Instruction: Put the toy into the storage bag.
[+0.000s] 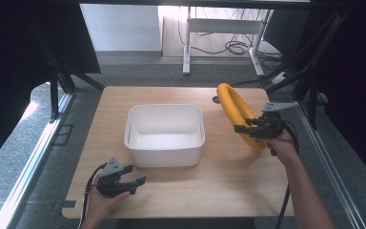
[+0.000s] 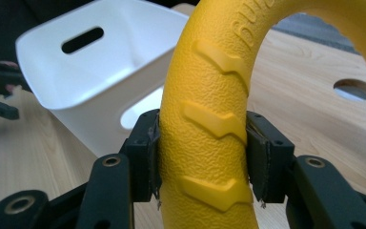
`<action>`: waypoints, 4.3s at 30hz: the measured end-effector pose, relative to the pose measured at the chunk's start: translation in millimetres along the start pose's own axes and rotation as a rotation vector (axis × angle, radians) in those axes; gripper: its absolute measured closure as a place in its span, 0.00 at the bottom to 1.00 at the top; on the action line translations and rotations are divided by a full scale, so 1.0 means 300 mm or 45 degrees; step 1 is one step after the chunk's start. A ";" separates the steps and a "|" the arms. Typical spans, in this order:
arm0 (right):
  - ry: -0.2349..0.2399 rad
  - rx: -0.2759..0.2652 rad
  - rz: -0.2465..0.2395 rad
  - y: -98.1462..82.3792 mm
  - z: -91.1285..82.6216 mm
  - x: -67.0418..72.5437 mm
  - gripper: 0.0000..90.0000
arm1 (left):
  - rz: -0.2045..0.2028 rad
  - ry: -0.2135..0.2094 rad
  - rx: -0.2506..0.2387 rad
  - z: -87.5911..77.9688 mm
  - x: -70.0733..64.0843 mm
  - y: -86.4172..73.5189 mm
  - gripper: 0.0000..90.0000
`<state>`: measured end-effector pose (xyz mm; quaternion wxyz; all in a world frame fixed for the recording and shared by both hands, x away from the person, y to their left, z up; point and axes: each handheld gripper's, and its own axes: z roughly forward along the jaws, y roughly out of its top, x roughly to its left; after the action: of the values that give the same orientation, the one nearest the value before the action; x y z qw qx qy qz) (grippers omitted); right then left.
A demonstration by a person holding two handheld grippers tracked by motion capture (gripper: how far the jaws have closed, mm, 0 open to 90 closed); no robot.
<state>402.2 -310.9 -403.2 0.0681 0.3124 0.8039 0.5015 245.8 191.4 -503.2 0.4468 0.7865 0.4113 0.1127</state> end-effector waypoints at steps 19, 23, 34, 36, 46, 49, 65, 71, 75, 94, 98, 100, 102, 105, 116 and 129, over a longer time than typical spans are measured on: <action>0.102 -0.174 0.018 0.038 -0.104 0.066 0.58 | 0.010 -0.002 0.005 0.004 -0.003 0.001 0.32; 0.119 -0.182 -0.014 0.056 -0.116 0.098 0.58 | 0.008 -0.002 0.009 0.005 -0.004 0.001 0.32; 0.171 -0.224 -0.071 0.099 -0.134 0.165 0.58 | 0.013 -0.003 0.006 0.005 -0.005 0.001 0.32; 0.183 -0.236 -0.075 0.111 -0.140 0.176 0.58 | 0.011 -0.005 0.005 0.007 -0.006 0.001 0.32; 0.225 -0.244 -0.094 0.145 -0.149 0.207 0.58 | 0.014 -0.008 0.007 0.009 -0.008 0.002 0.32; 0.227 -0.244 -0.100 0.148 -0.149 0.209 0.58 | 0.013 -0.008 0.006 0.009 -0.008 0.002 0.32; 0.217 -0.223 -0.106 0.143 -0.162 0.202 0.58 | 0.017 -0.008 0.012 0.010 -0.009 0.002 0.32; 0.230 -0.252 -0.129 0.176 -0.189 0.223 0.58 | 0.016 -0.009 0.005 0.009 -0.010 0.003 0.32; 0.235 -0.268 -0.155 0.210 -0.206 0.240 0.58 | 0.012 -0.008 0.001 0.008 -0.010 0.003 0.32; 0.336 -0.316 -0.302 0.414 -0.187 0.388 0.58 | 0.014 -0.013 0.009 0.008 -0.011 0.004 0.32; 0.373 -0.307 -0.336 0.447 -0.151 0.430 0.58 | 0.012 -0.014 0.006 0.006 -0.012 0.005 0.32; 0.383 -0.303 -0.343 0.455 -0.140 0.441 0.58 | 0.010 -0.014 0.005 0.006 -0.012 0.005 0.32; 0.421 -0.292 -0.365 0.479 -0.103 0.475 0.58 | 0.012 -0.014 0.007 0.007 -0.013 0.005 0.32; 0.459 -0.281 -0.390 0.504 -0.063 0.509 0.58 | 0.009 -0.014 0.005 0.006 -0.013 0.004 0.32; 0.546 -0.244 -0.418 0.536 0.050 0.585 0.58 | 0.008 -0.015 0.000 -0.001 -0.008 0.004 0.32; 0.587 -0.175 -0.395 0.511 0.167 0.600 0.58 | 0.006 -0.013 -0.001 0.001 -0.009 0.004 0.32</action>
<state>346.7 -123.7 -260.9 -0.0196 0.0582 0.8003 0.5964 244.9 188.9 -502.1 0.4490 0.7877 0.4072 0.1099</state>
